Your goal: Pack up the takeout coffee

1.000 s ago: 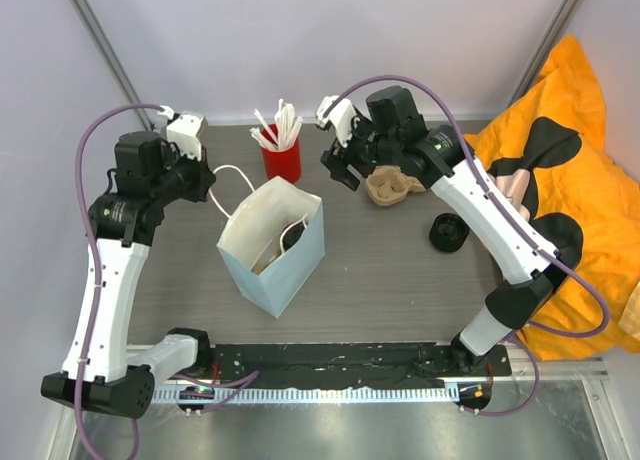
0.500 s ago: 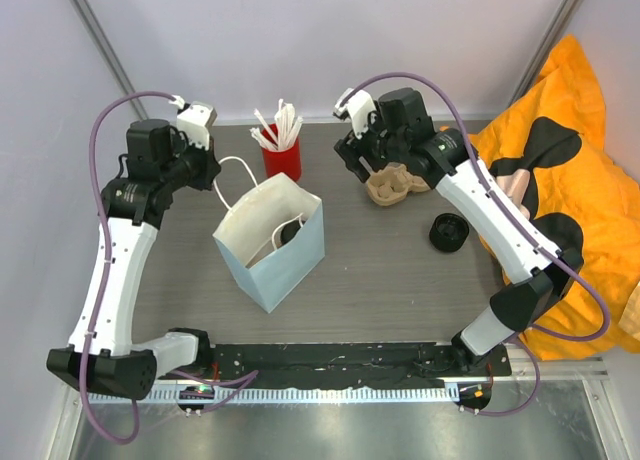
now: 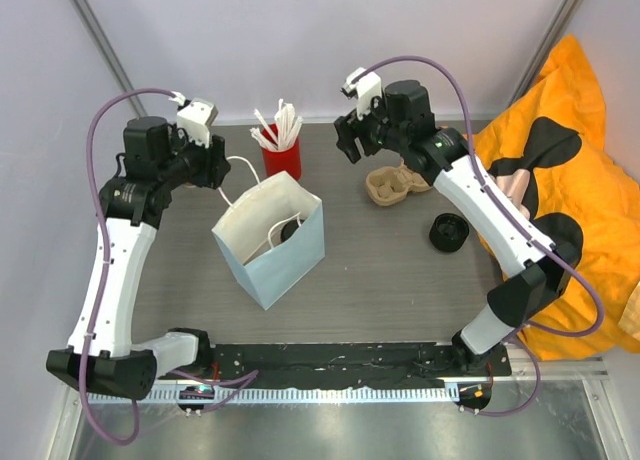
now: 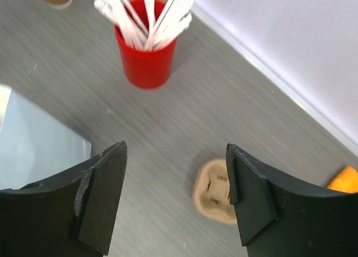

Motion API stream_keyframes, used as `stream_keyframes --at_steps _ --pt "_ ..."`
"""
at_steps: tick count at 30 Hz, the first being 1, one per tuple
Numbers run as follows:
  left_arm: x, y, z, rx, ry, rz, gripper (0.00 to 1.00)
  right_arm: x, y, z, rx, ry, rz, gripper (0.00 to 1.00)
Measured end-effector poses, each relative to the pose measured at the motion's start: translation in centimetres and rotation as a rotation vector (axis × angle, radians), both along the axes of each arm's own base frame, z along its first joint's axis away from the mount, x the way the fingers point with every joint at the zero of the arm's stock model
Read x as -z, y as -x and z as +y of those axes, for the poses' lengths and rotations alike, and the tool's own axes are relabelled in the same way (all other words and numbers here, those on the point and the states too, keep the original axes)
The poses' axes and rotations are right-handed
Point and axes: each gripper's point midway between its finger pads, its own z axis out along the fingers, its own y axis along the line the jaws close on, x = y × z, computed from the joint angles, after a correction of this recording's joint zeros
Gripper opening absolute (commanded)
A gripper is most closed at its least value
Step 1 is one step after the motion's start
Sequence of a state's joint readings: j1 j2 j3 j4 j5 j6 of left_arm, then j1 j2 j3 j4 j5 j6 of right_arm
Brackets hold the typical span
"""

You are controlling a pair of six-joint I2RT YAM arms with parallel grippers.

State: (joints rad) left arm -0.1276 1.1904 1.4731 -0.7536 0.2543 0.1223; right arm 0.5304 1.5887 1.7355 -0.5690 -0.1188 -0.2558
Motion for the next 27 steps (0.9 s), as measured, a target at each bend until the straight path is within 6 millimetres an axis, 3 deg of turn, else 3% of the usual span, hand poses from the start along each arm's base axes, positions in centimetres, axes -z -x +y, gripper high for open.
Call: stream_keyframes --at_steps 6,13,17,21,27 --pt "-1.2 1.2 0.1 0.028 -0.026 -0.02 1.0 -0.1 -4.7 2.4 0.038 -0.08 -0.046 0.68" --pt "-1.7 2.5 1.3 0.02 -0.109 -0.008 1.0 3.0 -12.8 3.9 0.086 -0.215 0.02 0.62" --pt "-2.6 3.7 2.7 0.02 -0.182 -0.008 1.0 5.3 -16.2 4.2 0.082 -0.316 0.089 0.57" --pt "-2.3 5.7 4.8 0.015 -0.289 0.017 1.0 7.0 -17.9 4.4 0.051 -0.408 0.152 0.54" --pt "-0.5 7.9 7.1 0.008 -0.405 0.114 1.0 7.7 -18.2 6.4 -0.037 -0.535 0.212 0.5"
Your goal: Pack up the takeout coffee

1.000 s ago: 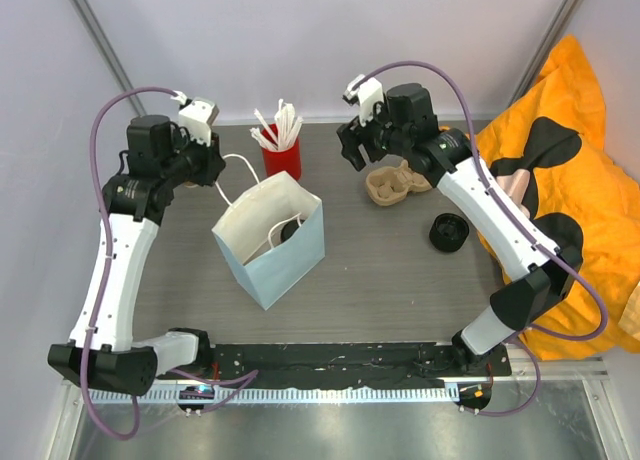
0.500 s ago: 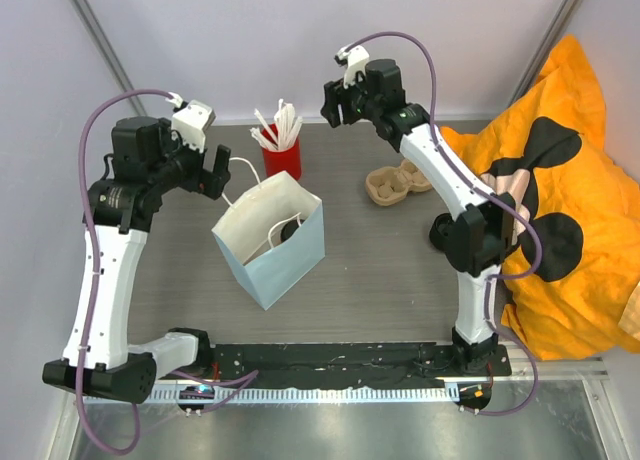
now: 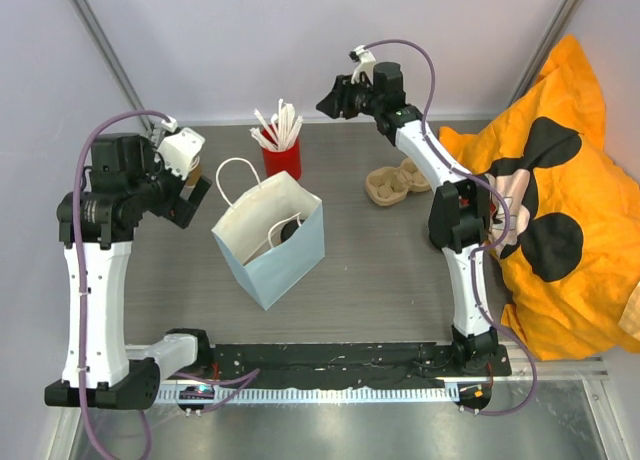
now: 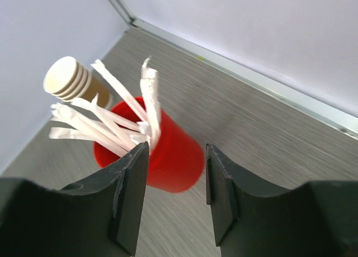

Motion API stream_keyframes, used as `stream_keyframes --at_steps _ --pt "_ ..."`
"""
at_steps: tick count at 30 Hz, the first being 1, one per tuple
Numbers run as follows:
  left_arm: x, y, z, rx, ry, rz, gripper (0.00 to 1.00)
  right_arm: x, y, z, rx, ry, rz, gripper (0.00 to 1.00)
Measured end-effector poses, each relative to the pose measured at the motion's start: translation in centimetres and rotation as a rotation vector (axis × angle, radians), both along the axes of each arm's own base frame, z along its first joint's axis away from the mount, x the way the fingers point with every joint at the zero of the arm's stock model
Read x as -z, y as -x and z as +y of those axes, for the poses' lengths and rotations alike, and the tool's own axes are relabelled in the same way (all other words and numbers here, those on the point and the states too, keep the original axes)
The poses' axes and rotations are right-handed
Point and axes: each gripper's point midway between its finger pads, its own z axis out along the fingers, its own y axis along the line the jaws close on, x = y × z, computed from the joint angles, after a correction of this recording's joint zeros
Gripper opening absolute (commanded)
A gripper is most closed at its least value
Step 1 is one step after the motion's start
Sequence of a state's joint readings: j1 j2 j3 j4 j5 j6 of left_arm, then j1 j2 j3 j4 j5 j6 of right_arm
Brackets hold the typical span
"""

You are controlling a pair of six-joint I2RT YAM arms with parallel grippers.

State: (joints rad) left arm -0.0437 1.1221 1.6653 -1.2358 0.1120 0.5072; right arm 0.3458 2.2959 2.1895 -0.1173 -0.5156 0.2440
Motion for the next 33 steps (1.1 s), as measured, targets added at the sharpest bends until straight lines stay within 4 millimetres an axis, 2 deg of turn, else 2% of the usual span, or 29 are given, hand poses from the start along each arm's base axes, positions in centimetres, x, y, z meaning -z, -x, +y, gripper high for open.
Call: stream_keyframes --at_steps 5,9,14,23,33 --pt "0.1 0.1 1.0 -0.02 -0.028 0.039 1.0 -0.1 0.0 1.9 -0.063 -0.111 0.012 0.49" --pt "0.0 0.1 1.6 -0.044 -0.01 0.053 1.0 1.1 -0.2 2.9 -0.096 -0.164 0.04 0.5" --pt "-0.4 0.0 2.0 -0.057 0.036 0.042 1.0 2.8 0.1 3.9 -0.117 -0.169 0.077 0.51" --pt "-0.4 0.1 2.0 -0.061 0.081 0.044 1.0 2.8 1.4 6.4 -0.163 -0.169 0.061 0.51" --pt "-0.7 -0.1 1.9 -0.069 0.121 0.041 1.0 4.4 2.2 7.9 -0.186 -0.125 0.051 0.47"
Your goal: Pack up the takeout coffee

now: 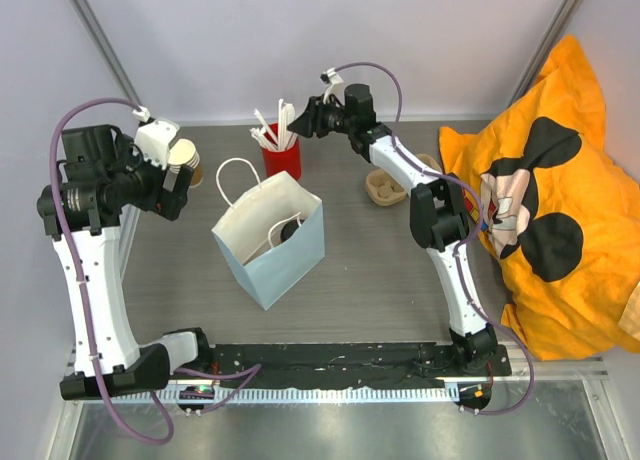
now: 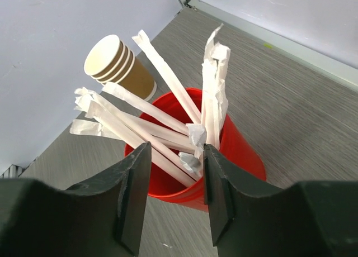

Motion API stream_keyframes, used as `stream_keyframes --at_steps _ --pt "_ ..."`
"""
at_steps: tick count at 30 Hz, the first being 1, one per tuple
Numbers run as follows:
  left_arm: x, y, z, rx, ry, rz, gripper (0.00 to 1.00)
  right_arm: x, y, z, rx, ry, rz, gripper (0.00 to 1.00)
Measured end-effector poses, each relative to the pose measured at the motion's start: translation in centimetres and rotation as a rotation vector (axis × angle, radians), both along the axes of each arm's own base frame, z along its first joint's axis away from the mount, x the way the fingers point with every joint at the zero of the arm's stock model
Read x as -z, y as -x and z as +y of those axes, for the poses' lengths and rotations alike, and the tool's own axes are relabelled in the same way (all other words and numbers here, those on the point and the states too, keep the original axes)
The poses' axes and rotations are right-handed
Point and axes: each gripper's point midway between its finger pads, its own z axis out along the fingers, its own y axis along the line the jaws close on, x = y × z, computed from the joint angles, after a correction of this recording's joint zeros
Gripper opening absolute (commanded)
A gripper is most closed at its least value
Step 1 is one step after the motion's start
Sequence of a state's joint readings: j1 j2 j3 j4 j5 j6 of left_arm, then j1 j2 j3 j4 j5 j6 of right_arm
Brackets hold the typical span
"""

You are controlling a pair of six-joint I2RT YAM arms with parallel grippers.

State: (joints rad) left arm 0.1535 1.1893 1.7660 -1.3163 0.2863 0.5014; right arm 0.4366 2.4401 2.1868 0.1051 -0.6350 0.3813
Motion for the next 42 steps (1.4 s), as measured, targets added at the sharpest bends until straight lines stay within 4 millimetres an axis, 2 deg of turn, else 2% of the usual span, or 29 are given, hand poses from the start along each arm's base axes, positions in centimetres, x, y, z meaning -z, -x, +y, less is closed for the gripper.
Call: stream_keyframes --at_steps 6,12,15,18,23,39,42 --pt "-0.2 -0.4 -0.2 0.006 0.019 0.0 1.0 1.7 -0.1 -0.4 0.013 0.045 0.006 0.41" --pt "-0.1 -0.6 -0.4 0.005 0.041 0.006 1.0 3.2 -0.1 -0.7 0.023 0.077 0.009 0.26" --pt "-0.1 -0.6 -0.4 0.005 0.047 0.006 1.0 3.2 -0.1 -0.7 0.021 0.079 0.005 0.27" --pt "-0.1 -0.6 -0.5 0.008 0.05 0.006 1.0 3.1 -0.1 -0.7 0.017 0.077 0.001 0.33" --pt "-0.1 -0.6 -0.5 0.01 0.052 0.006 1.0 2.9 0.0 -0.5 0.006 0.07 -0.003 0.36" --pt "-0.1 -0.8 -0.7 0.014 0.062 0.01 1.0 1.5 -0.2 -0.2 0.002 0.057 -0.046 0.34" --pt "-0.1 -0.8 -0.8 0.018 0.066 0.009 1.0 1.0 -0.1 0.1 -0.002 0.058 -0.064 0.3"
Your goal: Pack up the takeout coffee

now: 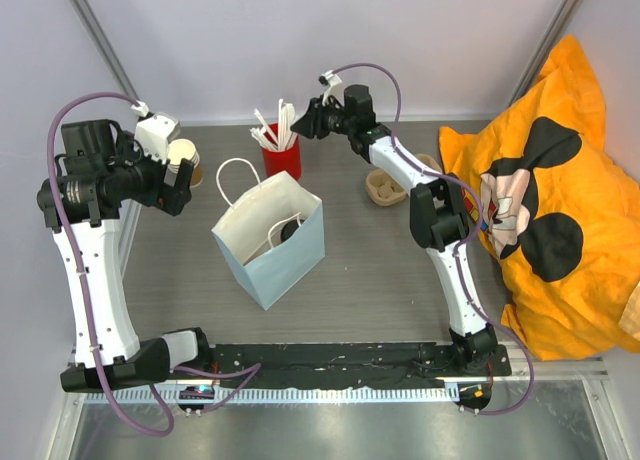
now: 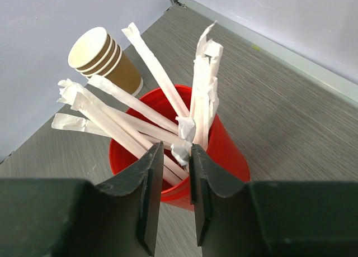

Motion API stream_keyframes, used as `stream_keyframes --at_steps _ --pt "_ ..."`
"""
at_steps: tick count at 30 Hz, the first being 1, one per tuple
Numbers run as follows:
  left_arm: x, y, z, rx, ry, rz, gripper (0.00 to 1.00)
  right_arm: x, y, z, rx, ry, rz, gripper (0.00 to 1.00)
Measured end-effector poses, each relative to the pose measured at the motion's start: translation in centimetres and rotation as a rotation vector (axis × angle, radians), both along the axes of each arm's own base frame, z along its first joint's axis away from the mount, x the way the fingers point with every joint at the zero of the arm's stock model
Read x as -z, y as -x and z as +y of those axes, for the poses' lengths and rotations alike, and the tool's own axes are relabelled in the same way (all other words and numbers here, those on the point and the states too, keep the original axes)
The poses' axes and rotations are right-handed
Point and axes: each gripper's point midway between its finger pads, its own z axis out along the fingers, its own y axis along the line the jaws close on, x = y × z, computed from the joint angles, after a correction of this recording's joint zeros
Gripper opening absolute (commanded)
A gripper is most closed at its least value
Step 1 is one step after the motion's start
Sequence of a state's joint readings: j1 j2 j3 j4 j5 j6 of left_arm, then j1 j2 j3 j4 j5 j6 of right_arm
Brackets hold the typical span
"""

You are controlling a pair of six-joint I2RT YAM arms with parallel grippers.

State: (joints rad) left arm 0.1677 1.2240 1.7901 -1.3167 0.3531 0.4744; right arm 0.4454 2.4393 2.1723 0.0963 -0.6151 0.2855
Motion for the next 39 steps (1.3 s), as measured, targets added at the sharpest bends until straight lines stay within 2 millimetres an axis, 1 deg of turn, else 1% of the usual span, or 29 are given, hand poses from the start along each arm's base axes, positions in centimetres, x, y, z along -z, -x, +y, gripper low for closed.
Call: stream_keyframes --at_steps 1,3,4,7,10,15,21,23,26,28,29,32,35,37,39 --pt "0.0 0.0 0.0 0.0 0.001 0.001 1.0 -0.2 0.0 0.1 -0.001 0.0 -0.005 0.27" --pt "0.0 0.0 -0.1 0.003 0.005 0.0 1.0 -0.4 0.1 0.3 -0.004 0.003 -0.013 0.25" --pt "0.0 0.0 -0.1 0.004 0.005 0.0 1.0 -0.4 0.1 0.4 -0.005 0.006 -0.019 0.21" --pt "0.0 0.0 -0.2 0.005 0.009 0.0 1.0 -0.4 0.2 0.5 -0.004 0.015 -0.025 0.15" --pt "0.0 0.0 -0.2 0.006 0.013 0.0 1.0 -0.2 0.1 0.4 -0.001 0.026 -0.033 0.11" --pt "0.0 -0.1 -0.3 0.008 0.018 0.002 1.0 -0.1 -0.2 0.2 0.007 0.039 -0.045 0.1" --pt "0.0 0.0 -0.5 0.014 0.032 0.002 1.0 0.4 0.1 0.0 0.005 0.064 -0.038 0.1" --pt "0.0 0.0 -0.6 0.014 0.038 0.003 1.0 0.0 0.3 -0.1 0.004 0.073 -0.039 0.1" --pt "-0.2 0.0 -0.8 0.018 0.049 0.0 1.0 -1.0 0.7 -0.4 0.002 0.086 -0.047 0.1" --pt "-0.3 0.0 -0.9 0.023 0.054 -0.004 1.0 -2.1 1.2 -0.8 0.002 0.095 -0.06 0.1" --pt "-0.3 0.0 -1.0 0.025 0.057 -0.005 1.0 -2.9 1.4 -0.9 0.003 0.097 -0.069 0.1" --pt "-0.4 0.0 -1.1 0.03 0.064 -0.007 1.0 -5.9 2.2 -1.5 0.004 0.092 -0.115 0.1" --pt "-0.5 0.1 -1.3 0.035 0.069 -0.01 1.0 -8.3 2.9 -1.8 0.004 0.083 -0.154 0.1" --pt "-0.5 0.1 -1.4 0.037 0.071 -0.013 1.0 -9.6 3.2 -2.0 0.004 0.08 -0.178 0.1" --pt "-0.6 0.2 -1.4 0.04 0.074 -0.016 1.0 -10.0 3.3 -2.1 0.005 0.079 -0.187 0.1"
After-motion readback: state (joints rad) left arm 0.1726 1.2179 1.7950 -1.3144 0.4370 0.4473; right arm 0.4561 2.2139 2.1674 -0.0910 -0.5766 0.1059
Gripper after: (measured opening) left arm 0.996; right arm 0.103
